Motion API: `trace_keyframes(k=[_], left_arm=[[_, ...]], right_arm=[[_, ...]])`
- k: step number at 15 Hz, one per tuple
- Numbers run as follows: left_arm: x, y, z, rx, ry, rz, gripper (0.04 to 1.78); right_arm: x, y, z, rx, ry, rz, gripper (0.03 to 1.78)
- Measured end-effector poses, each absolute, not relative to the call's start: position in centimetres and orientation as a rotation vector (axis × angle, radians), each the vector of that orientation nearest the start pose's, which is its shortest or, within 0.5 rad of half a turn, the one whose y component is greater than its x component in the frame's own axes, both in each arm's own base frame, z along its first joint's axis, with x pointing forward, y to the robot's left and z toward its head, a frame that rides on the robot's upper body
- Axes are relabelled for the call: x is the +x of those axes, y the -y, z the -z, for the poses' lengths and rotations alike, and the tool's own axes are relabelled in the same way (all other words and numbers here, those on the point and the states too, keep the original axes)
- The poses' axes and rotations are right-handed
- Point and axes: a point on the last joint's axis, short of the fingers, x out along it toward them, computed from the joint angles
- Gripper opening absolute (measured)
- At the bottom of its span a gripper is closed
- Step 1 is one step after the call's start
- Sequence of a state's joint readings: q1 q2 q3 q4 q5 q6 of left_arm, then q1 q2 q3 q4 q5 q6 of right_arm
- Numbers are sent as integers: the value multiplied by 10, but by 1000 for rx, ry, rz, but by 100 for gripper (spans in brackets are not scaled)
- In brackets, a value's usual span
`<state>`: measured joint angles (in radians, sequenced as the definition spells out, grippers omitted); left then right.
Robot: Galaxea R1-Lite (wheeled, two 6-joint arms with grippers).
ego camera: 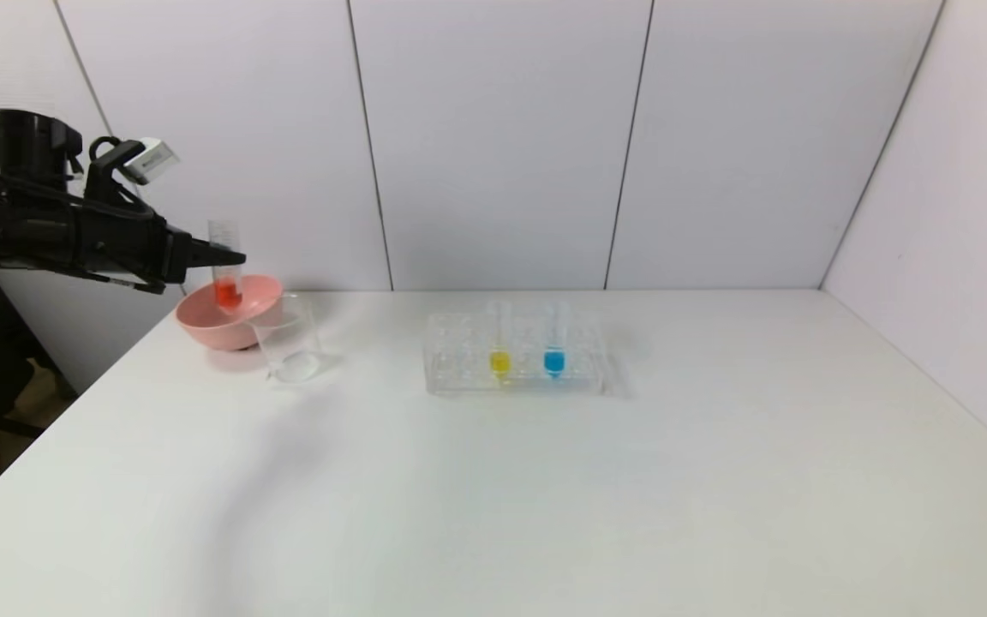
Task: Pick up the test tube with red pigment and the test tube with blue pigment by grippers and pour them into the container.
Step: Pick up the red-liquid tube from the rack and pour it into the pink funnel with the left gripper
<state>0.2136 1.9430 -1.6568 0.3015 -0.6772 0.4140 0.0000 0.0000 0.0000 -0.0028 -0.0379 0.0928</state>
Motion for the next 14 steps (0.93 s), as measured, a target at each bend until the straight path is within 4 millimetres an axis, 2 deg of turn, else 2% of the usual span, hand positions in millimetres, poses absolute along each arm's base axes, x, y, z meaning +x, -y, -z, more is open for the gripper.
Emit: trace_keyframes(k=[5, 9, 14], left_arm=[[372, -59, -270, 190, -583, 519, 46], [368, -59, -258, 341, -714, 536, 46], [368, -56, -256, 557, -764, 513, 46]], right_arm=[[-23, 1, -76, 92, 5, 38, 177], [-23, 1, -76, 93, 5, 38, 177], [-23, 1, -76, 93, 5, 38, 177]])
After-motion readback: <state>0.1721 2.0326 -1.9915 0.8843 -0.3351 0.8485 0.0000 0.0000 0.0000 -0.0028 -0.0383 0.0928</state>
